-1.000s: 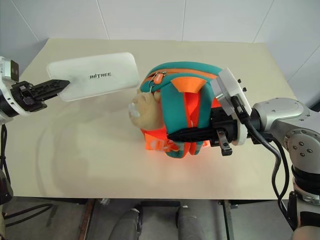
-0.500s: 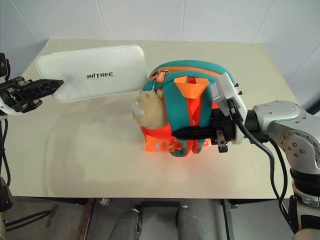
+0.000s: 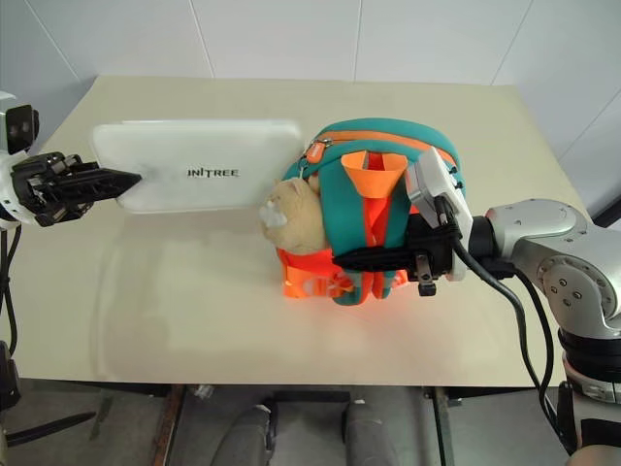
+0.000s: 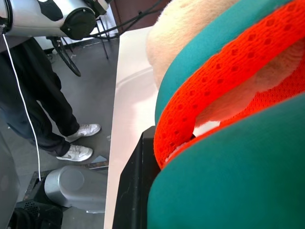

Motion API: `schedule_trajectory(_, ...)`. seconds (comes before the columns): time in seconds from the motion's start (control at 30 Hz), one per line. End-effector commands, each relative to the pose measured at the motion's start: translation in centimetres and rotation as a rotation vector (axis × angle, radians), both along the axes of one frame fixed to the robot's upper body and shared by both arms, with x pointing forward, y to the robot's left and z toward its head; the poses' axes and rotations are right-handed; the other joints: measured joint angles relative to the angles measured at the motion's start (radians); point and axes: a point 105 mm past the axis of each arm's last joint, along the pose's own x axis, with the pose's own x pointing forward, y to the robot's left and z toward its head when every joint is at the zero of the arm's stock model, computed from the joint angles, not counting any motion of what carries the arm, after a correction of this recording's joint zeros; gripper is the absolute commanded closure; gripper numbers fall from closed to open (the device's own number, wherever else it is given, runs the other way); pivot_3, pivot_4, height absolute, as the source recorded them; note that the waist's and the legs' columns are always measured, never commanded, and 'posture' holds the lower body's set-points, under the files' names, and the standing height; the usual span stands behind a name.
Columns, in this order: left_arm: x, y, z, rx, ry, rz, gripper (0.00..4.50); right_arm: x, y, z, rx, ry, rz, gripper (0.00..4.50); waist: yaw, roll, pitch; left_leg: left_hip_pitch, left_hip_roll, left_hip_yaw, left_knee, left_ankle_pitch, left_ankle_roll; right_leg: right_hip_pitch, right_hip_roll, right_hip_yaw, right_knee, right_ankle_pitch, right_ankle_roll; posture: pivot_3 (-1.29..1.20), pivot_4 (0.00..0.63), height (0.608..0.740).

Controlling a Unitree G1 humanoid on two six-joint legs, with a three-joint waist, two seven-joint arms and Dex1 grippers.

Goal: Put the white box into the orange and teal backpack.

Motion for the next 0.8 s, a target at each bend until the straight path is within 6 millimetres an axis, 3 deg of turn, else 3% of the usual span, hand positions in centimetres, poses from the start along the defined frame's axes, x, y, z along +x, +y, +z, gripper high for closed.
schedule_trajectory(0.03, -0.3, -0.9, 0.7, 0.123, -0.079, -0.061, 3.28, 0.1, 0.0, 0.4, 0.013, -0.037, -0.002, 4.5, 0.001, 0.0, 0.0, 0.0, 0.0, 0.0, 0.001, 0.0, 0.0, 0.0, 0.0, 0.0, 0.0, 0.0, 0.0, 0.0, 0.15, 0.74)
schedule_trajectory(0.3, 0.4, -2.8, 1.0, 0.331, -0.175, -0.111, 3.28, 0.5, -0.1, 0.1, 0.0, -0.043, -0.02, 4.5, 0.003, 0.0, 0.0, 0.0, 0.0, 0.0, 0.003, 0.0, 0.0, 0.002, 0.0, 0.0, 0.0, 0.0, 0.001, 0.0, 0.15, 0.74)
schedule_trajectory(0.5, -1.4, -3.7, 3.8, 0.235, -0.212, -0.188, 3.28, 0.6, -0.2, -0.1, -0.003, -0.047, -0.028, 4.5, 0.003, 0.0, 0.0, 0.0, 0.0, 0.0, 0.004, 0.0, 0.001, 0.002, 0.0, 0.0, 0.001, 0.0, 0.001, 0.0, 0.15, 0.74)
schedule_trajectory(0.8, -3.6, -0.8, 4.7, 0.141, -0.139, -0.114, 3.28, 0.5, -0.2, -0.6, -0.007, -0.026, -0.02, 4.5, -0.006, 0.001, 0.001, 0.001, 0.0, 0.0, 0.003, -0.001, 0.002, 0.002, 0.001, 0.0, 0.002, -0.001, 0.001, 0.0, 0.15, 0.74)
